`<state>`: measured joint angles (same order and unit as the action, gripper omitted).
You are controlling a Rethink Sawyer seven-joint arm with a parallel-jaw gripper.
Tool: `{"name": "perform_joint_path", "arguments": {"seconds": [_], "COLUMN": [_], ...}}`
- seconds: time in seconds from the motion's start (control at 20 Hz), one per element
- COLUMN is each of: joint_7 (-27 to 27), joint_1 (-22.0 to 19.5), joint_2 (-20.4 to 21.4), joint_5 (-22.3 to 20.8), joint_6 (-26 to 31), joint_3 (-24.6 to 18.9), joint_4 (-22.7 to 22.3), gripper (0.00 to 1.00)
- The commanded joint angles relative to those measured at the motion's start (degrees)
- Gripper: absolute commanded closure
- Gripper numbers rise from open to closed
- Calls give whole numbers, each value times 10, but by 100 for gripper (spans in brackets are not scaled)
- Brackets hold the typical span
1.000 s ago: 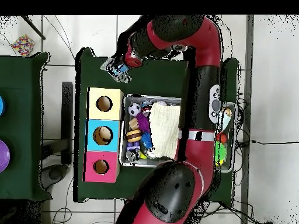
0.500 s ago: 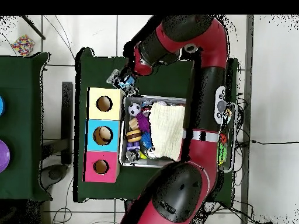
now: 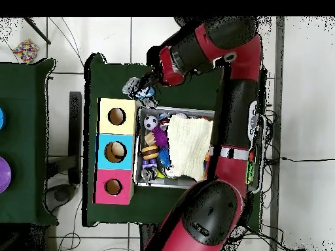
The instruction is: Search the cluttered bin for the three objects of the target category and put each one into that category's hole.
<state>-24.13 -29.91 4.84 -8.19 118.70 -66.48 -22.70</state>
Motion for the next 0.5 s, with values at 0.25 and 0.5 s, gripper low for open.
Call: {"name": "perform_joint_path", "arguments": {"seconds": [0.25, 0.5], "joint_7": [-210, -182], "joint_1": [-15, -20], "joint_2": [-23, -8], "joint_5": [101, 94], "joint_6": [-80, -81], "joint_3": [30, 76], "joint_4": [-85, -131], "gripper": [100, 100]}}
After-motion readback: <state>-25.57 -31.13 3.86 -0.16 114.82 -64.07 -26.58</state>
